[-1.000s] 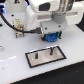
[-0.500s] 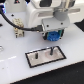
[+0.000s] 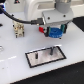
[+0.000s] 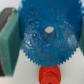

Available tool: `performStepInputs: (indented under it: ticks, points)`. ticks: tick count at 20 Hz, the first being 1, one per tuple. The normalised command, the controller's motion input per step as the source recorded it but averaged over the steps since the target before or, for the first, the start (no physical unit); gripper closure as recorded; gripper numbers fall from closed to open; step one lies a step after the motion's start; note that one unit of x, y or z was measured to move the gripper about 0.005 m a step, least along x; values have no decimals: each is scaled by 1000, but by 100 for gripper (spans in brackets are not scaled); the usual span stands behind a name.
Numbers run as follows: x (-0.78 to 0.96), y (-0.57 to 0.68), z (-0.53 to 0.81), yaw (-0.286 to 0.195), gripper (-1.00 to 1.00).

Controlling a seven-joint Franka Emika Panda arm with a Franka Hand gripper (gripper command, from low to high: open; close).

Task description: Insert the blue gear onto the right peg, followed by the red gear

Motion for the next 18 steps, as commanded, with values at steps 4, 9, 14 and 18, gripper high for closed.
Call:
performStepInputs:
  ticks: [4, 9, 14, 18]
  points:
    - [635, -227, 308, 0, 100]
    - [652, -261, 203, 0, 100]
    - [630, -192, 100, 0, 100]
    - [567, -123, 30, 0, 100]
